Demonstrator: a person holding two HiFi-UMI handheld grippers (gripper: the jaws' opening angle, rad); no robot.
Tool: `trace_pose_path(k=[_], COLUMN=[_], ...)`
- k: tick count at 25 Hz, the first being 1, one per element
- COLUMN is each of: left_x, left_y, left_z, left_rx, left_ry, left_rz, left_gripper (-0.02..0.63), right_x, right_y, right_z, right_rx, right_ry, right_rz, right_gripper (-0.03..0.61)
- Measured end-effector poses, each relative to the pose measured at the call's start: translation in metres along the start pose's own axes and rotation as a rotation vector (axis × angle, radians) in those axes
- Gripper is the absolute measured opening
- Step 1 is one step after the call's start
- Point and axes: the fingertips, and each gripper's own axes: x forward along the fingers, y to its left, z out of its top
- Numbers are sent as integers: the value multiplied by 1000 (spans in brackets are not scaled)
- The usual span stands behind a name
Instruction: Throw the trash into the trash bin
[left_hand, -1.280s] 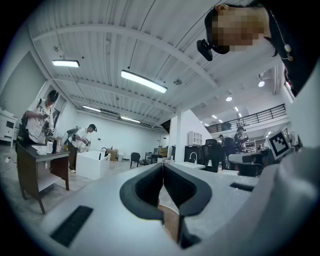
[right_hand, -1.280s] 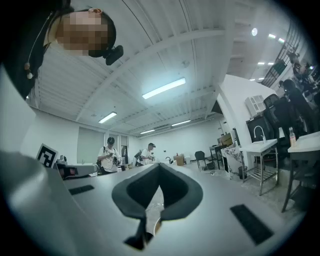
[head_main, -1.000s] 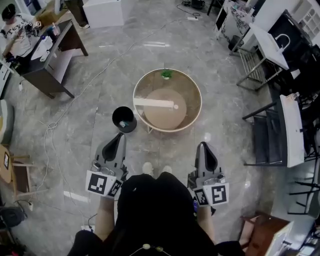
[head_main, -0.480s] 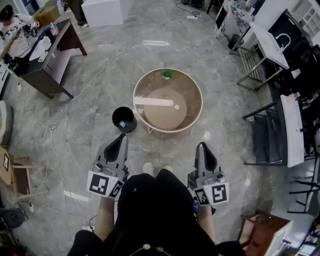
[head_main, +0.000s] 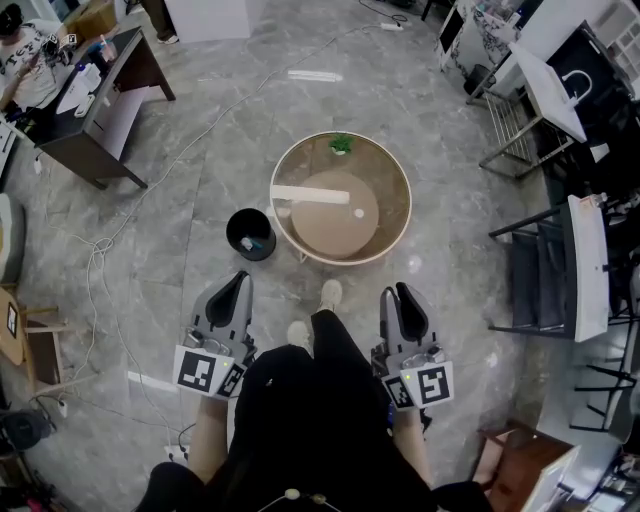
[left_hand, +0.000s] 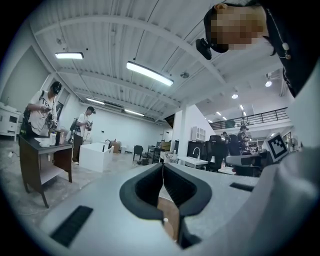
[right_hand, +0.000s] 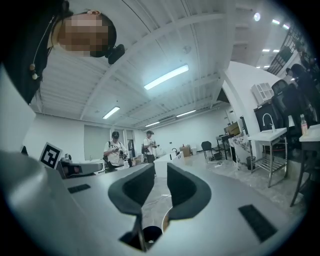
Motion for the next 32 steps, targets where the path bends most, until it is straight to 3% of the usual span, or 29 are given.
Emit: trace_pose_path(k=[6, 13, 17, 23, 25, 27, 29, 32], left_x=[30, 98, 142, 190, 200, 209, 216, 225], left_y=[11, 27, 42, 67, 70, 70, 66, 58], left_z=[-9, -33, -61, -111, -139, -174, -218, -290], left_rx=[3, -77, -171, -345, -384, -418, -451, -503], left_ry=[35, 105, 160, 232, 281, 362, 477, 664], left_rz=[10, 21, 40, 134, 153, 142, 117, 77], left_gripper=[8, 8, 8, 9, 9, 55, 103, 110], right_x=[35, 102, 138, 175, 183, 190, 196, 199], right_y=[-18, -63, -91, -134, -149, -165, -182, -206], right_z=[-18, -55, -95, -183, -217, -254, -292, -344], right_rx=[20, 16, -28, -79, -83, -73, -59, -59], right_ry=[47, 169, 282, 504, 586, 671, 761, 899], right_rz=[25, 82, 101, 133, 142, 137, 120, 91], right_gripper=[82, 106, 132, 185, 198, 215, 223, 235])
